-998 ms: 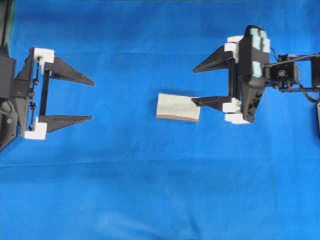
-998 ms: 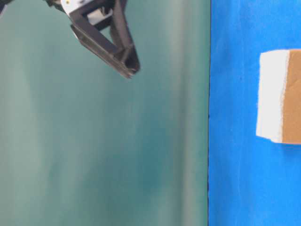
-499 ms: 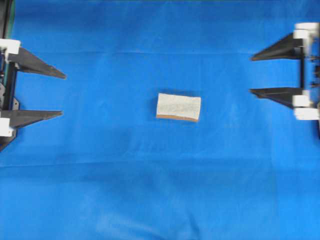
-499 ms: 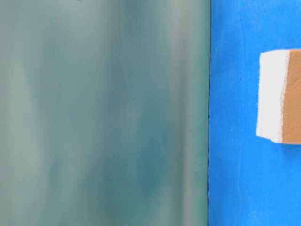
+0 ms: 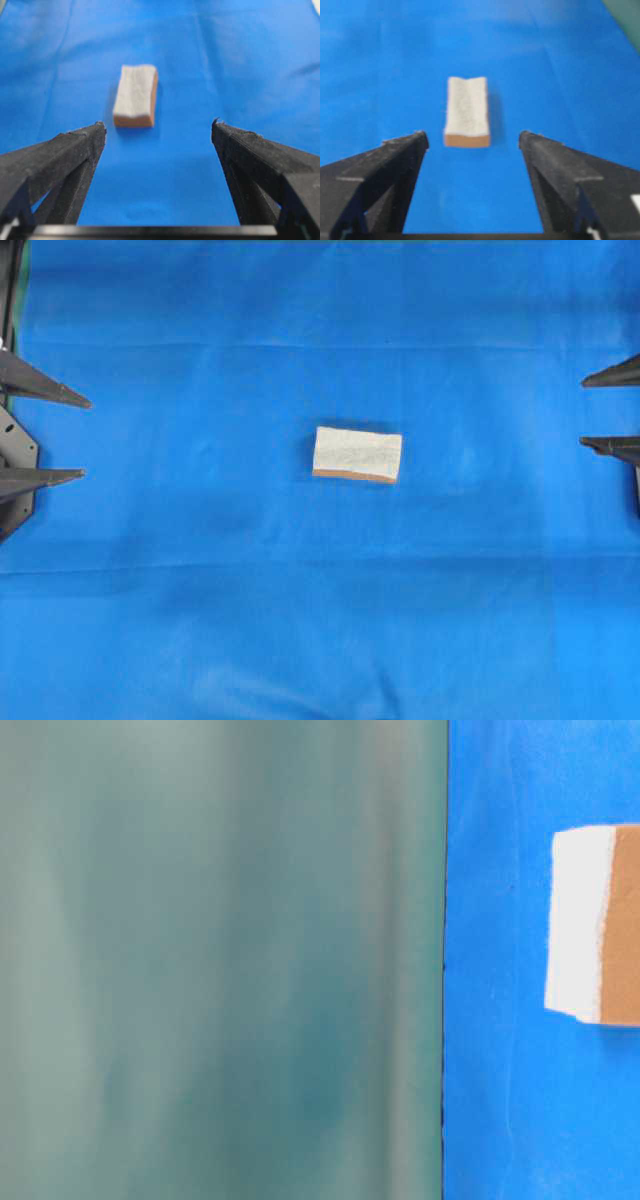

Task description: Hand over the sponge with the left arm and wipe it with the right arm.

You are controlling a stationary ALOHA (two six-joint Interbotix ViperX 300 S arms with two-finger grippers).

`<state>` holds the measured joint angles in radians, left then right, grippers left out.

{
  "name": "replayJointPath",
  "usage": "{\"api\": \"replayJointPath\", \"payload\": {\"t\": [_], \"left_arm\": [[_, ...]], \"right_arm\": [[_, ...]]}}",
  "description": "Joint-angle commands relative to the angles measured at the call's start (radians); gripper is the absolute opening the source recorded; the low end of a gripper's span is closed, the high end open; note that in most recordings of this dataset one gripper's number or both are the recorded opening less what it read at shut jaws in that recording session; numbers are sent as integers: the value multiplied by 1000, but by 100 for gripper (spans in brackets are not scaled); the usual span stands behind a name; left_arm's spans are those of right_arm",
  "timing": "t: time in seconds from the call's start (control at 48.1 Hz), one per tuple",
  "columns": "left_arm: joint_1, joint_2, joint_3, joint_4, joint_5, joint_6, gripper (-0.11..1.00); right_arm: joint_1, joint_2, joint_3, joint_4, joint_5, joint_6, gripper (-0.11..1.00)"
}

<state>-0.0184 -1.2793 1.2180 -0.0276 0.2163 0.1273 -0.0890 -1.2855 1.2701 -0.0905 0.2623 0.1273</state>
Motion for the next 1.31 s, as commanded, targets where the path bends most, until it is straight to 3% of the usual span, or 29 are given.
{"api": "replayJointPath", "payload": {"t": [0.0, 0.457, 1.288], "left_arm": [[2, -11, 6, 0, 6, -2, 93], [2, -81, 49, -8, 34, -48, 93], [3, -81, 54, -8, 29, -48, 93]], "right_arm": [[2, 5, 5, 12, -49, 3, 72], [2, 74, 40, 21, -141, 6, 72], [2, 75, 41, 21, -138, 5, 72]]}}
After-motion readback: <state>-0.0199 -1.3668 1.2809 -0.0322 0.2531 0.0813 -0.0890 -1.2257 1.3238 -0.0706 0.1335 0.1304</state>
